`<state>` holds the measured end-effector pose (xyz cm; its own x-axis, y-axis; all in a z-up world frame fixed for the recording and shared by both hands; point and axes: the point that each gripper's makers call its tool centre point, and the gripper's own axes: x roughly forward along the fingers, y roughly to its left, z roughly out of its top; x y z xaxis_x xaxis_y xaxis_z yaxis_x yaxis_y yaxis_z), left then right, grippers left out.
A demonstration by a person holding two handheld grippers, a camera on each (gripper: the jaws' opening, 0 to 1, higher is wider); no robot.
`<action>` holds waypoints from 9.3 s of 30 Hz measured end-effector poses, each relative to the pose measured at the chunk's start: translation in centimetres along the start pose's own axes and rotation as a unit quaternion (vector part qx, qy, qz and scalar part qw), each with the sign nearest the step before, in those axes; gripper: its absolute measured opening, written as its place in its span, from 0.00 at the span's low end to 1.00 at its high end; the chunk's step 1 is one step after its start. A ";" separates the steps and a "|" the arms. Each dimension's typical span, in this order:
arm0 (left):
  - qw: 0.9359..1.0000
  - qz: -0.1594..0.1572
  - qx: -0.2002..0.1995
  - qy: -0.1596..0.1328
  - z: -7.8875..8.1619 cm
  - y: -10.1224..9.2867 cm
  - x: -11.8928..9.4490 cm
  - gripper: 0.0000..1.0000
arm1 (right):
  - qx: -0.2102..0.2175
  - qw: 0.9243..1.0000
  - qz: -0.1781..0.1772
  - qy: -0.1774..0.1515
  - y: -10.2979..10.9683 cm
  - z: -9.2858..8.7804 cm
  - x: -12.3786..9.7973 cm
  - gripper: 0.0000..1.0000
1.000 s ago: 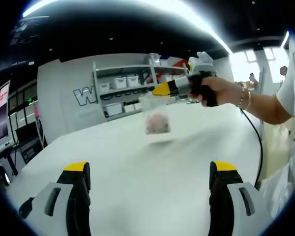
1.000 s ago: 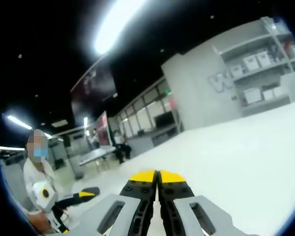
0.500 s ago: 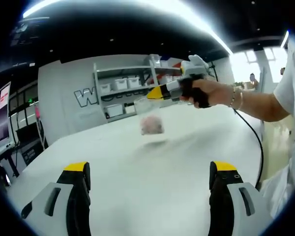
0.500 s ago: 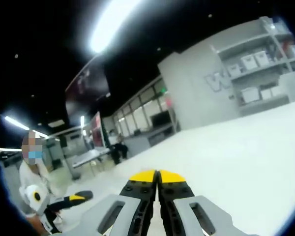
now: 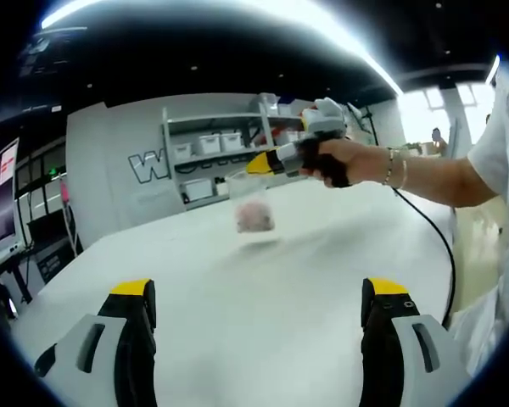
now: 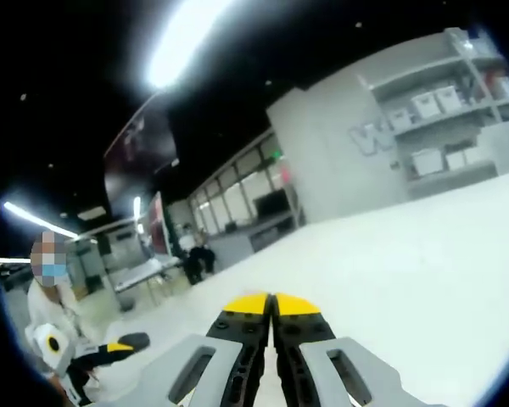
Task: Open the resealable bag by pulling the two sides of the seal apart until the entire bag opening is separated and visibly accessible.
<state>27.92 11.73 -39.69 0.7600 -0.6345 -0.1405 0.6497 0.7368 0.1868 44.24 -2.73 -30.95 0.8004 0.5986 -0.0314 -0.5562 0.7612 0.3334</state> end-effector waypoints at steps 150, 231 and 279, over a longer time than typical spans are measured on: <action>1.000 -0.005 -0.029 0.007 -1.1 1.7 1.8 1.00 | -0.071 0.990 -0.067 0.098 -6.0 -6.9 13.0 0.00; 0.997 -0.002 -0.071 0.023 -1.1 2.0 0.9 1.00 | -0.168 0.975 -0.062 0.135 -4.2 -8.5 12.8 0.41; 0.995 0.004 -0.081 0.056 -1.0 2.2 -0.2 1.00 | -0.171 0.970 -0.130 0.117 -6.5 -6.6 10.1 0.99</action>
<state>29.21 13.67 -40.19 0.7563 -0.6050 -0.2490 0.6307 0.7754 0.0312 54.51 0.02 -39.62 0.8729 0.3854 -0.2992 -0.4163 0.9081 -0.0447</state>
